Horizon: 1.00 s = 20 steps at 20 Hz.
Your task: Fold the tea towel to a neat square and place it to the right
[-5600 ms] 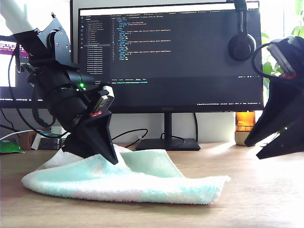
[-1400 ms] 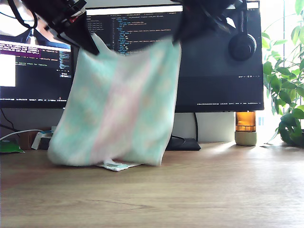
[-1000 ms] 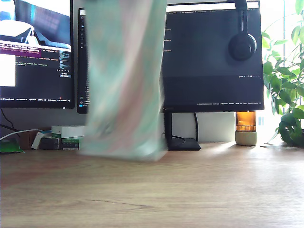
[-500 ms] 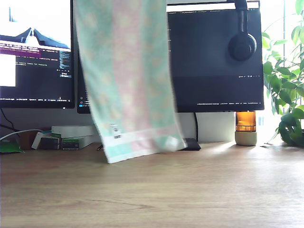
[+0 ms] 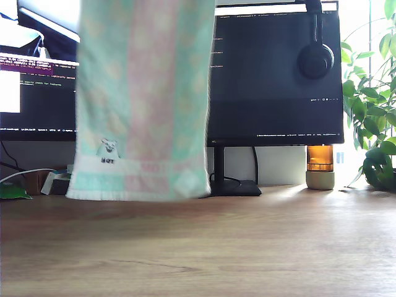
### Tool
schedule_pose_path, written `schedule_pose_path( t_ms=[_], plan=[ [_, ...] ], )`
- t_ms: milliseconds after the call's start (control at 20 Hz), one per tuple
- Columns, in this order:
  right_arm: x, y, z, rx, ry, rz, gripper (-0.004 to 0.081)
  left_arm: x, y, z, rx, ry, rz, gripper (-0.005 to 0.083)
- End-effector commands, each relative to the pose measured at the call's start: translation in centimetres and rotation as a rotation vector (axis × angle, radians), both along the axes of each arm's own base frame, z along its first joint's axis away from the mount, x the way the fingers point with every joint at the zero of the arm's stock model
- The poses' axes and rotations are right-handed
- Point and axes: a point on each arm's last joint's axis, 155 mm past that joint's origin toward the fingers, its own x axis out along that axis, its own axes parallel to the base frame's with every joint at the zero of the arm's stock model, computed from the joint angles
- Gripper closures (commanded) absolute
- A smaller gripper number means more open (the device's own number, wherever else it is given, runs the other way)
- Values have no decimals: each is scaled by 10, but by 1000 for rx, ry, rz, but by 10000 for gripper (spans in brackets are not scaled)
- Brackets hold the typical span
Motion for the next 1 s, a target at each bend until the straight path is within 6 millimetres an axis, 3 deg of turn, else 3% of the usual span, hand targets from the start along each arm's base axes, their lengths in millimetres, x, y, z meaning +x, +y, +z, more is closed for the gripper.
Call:
schedule_pose_path(
  t_ms=[0, 150, 300, 450, 700, 850, 950],
  plan=[
    [-6, 1, 7, 2, -15, 10, 781, 7, -2, -6, 11, 2, -8, 797],
    [8, 7, -6, -24, -11, 4, 781, 25, -6, -17, 21, 9, -6, 797],
    [35, 13, -23, -32, -8, -15, 781, 53, -7, -36, 29, 26, 8, 797],
    [61, 12, -30, -19, -32, -40, 781, 78, -7, -38, 41, -28, 26, 797],
    [67, 3, -1, 33, -123, -55, 781, 84, 7, -11, 22, -111, 57, 797],
    [64, 6, -1, 34, -116, -28, 781, 75, 5, -4, 13, -107, 30, 797],
    [63, 7, -13, 14, -70, -25, 781, 69, 3, -15, 12, -44, 4, 797]
  ],
)
